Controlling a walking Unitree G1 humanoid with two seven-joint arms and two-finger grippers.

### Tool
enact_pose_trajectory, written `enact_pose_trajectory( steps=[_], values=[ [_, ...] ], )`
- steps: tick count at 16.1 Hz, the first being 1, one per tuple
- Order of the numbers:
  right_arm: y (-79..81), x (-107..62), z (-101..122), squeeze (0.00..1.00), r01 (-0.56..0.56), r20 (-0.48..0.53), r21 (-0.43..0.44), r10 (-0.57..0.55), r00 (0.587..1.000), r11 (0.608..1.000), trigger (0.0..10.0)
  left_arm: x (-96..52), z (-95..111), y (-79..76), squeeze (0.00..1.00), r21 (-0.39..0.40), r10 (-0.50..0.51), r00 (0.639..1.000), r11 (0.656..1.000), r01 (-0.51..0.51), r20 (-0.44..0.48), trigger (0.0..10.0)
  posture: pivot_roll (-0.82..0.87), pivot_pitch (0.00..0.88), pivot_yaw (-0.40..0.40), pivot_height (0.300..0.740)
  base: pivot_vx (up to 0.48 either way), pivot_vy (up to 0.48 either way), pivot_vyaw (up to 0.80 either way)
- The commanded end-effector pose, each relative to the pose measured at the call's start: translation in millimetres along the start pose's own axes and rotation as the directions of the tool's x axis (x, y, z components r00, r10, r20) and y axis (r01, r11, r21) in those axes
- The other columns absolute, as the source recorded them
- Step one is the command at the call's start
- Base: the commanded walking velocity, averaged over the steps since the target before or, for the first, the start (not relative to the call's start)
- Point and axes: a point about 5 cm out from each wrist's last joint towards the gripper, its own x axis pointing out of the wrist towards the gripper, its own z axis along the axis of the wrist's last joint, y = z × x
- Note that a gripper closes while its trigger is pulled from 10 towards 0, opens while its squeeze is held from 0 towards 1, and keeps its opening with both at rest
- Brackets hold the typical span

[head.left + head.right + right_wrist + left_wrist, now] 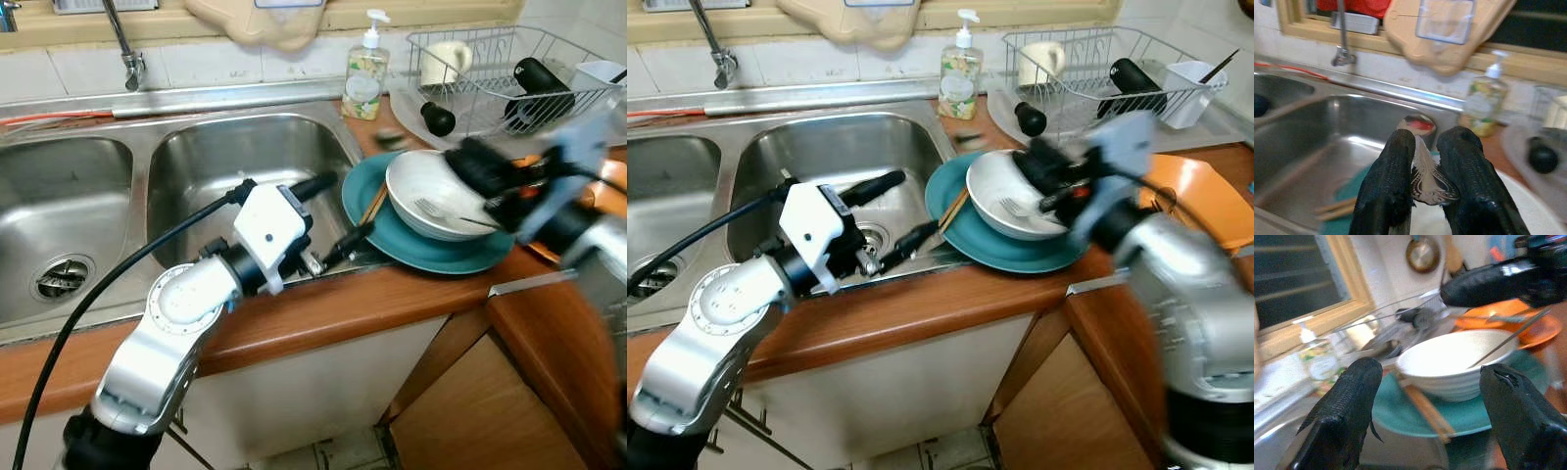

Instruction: Kitchen organization

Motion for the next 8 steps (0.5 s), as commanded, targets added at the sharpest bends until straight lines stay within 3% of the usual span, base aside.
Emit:
enact_pose_trajectory(
  steps=[1, 5, 6, 7, 8],
  values=[
    [8.3, 4.7, 5, 0.0, -0.03, 0.004, -0.012, 0.03, 1.0, 0.999, 0.0, 3.1, 2, 2.0, 0.0, 0.058, 0.002, 1.0, 0.998, -0.002, 0.005, 10.0, -0.12, 0.0, -0.01, 0.74, 0.0, 0.0, 0.0],
    [32.7, 19.6, 8, 0.0, -0.12, 0.005, -0.004, 0.12, 0.993, 0.993, 0.0, 10.0, -6, 11.7, 0.0, 0.235, -0.003, 0.999, 0.972, 0.01, -0.034, 9.8, -0.12, 0.0, -0.009, 0.74, 0.0, 0.0, 0.0],
    [34.4, 20.8, 8, 0.0, -0.124, 0.005, -0.001, 0.124, 0.992, 0.992, 0.0, 10.5, -8, 12.5, 0.0, 0.266, -0.005, 0.999, 0.964, 0.016, -0.04, 4.4, -0.12, 0.0, -0.009, 0.74, 0.0, 0.0, 0.0],
    [37.3, 21.8, 8, 0.0, -0.13, 0.003, 0.003, 0.13, 0.992, 0.992, 0.0, 10.6, -10, 13.2, 0.0, 0.3, -0.007, 0.999, 0.954, 0.02, -0.045, 3.4, -0.12, 0.0, -0.009, 0.74, 0.0, 0.0, 0.0],
    [41.7, 23.7, 7, 0.0, -0.148, -0.001, 0.007, 0.148, 0.989, 0.989, 0.0, 11.5, -13, 14.0, 0.0, 0.325, -0.011, 0.999, 0.945, 0.027, -0.051, 0.0, -0.12, 0.0, -0.011, 0.74, 0.0, 0.0, 0.0]
  ],
)
